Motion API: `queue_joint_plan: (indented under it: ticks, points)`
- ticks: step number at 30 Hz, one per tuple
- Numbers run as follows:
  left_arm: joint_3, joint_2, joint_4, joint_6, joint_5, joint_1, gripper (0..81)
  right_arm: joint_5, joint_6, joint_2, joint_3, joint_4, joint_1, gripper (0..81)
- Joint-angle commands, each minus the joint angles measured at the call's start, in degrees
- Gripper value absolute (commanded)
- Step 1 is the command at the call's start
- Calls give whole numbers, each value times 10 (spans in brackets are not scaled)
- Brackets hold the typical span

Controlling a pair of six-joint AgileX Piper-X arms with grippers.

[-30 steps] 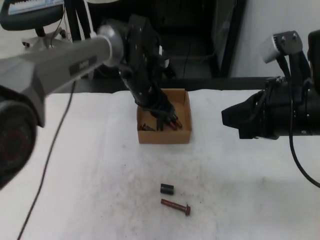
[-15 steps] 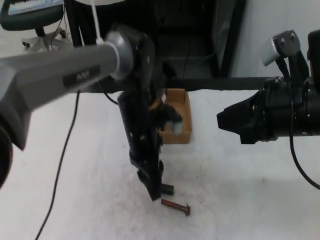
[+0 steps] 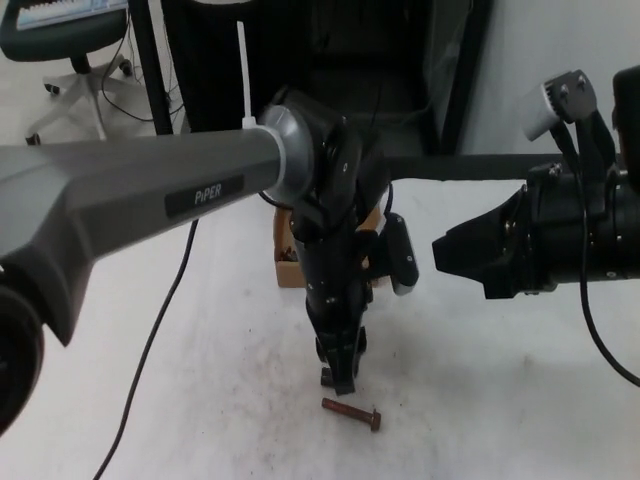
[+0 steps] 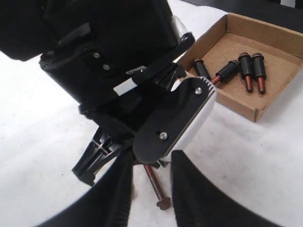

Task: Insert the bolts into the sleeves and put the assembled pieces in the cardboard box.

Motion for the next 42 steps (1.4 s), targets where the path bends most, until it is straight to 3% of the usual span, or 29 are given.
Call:
queue_joint_plan:
  ticks: [1, 17, 26, 42]
  points:
    - [-1, -3, -21, 3, -42, -1, 415, -9, -3, -6, -1, 3, 0, 270]
    - [3, 4, 24, 3, -43, 0, 414, 12, -3, -6, -1, 3, -38, 270]
    - [51, 4, -24, 59, -43, 0, 414, -3, -1, -6, -1, 5, -41, 270]
    - [68, 9, -105, 50, -46, 0, 414, -4, -1, -6, -1, 7, -41, 270]
